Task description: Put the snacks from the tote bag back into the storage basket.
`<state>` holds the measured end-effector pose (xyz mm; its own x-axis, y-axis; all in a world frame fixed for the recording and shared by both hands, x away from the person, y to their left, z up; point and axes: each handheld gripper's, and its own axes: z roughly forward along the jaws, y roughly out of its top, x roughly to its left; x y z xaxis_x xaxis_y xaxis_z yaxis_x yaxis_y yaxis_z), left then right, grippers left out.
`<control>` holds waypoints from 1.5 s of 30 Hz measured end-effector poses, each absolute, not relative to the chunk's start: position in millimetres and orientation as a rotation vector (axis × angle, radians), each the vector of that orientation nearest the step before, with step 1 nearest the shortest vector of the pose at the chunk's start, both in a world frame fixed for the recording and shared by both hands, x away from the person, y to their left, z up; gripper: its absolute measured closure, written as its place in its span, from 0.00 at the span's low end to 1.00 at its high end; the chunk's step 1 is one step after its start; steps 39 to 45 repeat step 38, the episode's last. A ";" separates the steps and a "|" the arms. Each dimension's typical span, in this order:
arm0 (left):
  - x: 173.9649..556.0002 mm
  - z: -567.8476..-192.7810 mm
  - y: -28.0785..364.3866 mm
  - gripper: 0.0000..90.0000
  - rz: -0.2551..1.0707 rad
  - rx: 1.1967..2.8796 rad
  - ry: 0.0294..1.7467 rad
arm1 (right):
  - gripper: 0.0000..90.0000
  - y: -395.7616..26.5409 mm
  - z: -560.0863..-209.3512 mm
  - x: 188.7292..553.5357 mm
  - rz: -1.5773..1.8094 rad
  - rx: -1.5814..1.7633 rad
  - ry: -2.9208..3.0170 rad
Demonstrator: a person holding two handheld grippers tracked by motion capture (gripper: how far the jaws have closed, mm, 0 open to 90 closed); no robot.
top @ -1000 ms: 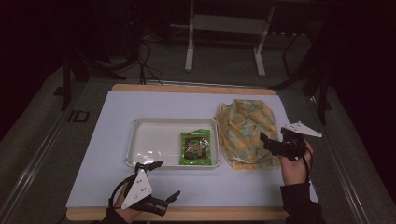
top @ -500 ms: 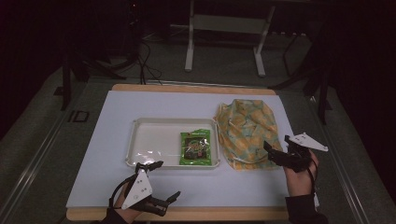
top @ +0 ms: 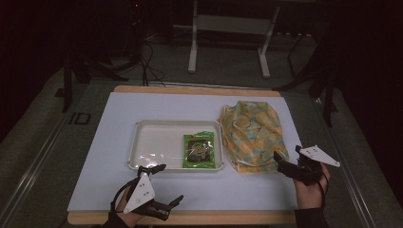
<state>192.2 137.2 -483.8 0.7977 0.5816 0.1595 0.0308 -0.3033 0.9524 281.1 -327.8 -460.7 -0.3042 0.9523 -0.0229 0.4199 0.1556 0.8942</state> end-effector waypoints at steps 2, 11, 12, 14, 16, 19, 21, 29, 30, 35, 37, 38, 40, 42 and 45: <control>192.3 -483.9 137.1 0.00 0.586 1.816 0.469 | 0.15 -328.7 -460.3 281.0 1.110 1.302 1.807; 193.1 -484.7 135.7 0.00 0.575 1.822 0.464 | 0.15 -329.7 -464.5 284.9 1.098 1.282 1.792; 193.4 -484.7 135.7 0.00 0.573 1.824 0.465 | 0.15 -329.3 -464.7 285.3 1.101 1.277 1.796; 193.4 -484.8 135.6 0.00 0.571 1.823 0.467 | 0.15 -328.4 -465.0 285.7 1.101 1.276 1.799; 193.5 -484.8 135.7 0.00 0.569 1.823 0.467 | 0.15 -327.3 -466.0 286.6 1.110 1.266 1.811; 193.6 -484.7 135.5 0.00 0.567 1.825 0.464 | 0.15 -326.3 -467.2 287.8 1.100 1.251 1.826; 193.6 -484.7 135.2 0.00 0.567 1.829 0.461 | 0.15 -326.8 -467.2 288.2 1.096 1.239 1.825; 193.8 -484.2 135.6 0.00 0.563 1.829 0.463 | 0.15 -329.5 -467.2 288.9 1.104 1.226 1.820; 193.9 -484.2 135.6 0.00 0.562 1.831 0.463 | 0.15 -329.6 -467.1 288.9 1.105 1.224 1.820; 194.0 -484.5 135.4 0.00 0.562 1.833 0.463 | 0.15 -329.3 -466.8 288.4 1.090 1.203 1.822; 194.3 -484.4 135.7 0.00 0.563 1.831 0.463 | 0.15 -329.3 -466.5 288.3 1.090 1.197 1.819; 194.4 -484.4 135.9 0.00 0.564 1.832 0.463 | 0.15 -329.3 -466.2 288.1 1.091 1.188 1.815; 194.4 -484.4 135.9 0.00 0.564 1.832 0.463 | 0.15 -329.3 -466.2 288.1 1.091 1.188 1.815; 194.4 -484.4 135.9 0.00 0.564 1.832 0.463 | 0.15 -329.3 -466.2 288.1 1.091 1.188 1.815; 194.4 -484.4 135.9 0.00 0.564 1.832 0.463 | 0.15 -329.3 -466.2 288.1 1.091 1.188 1.815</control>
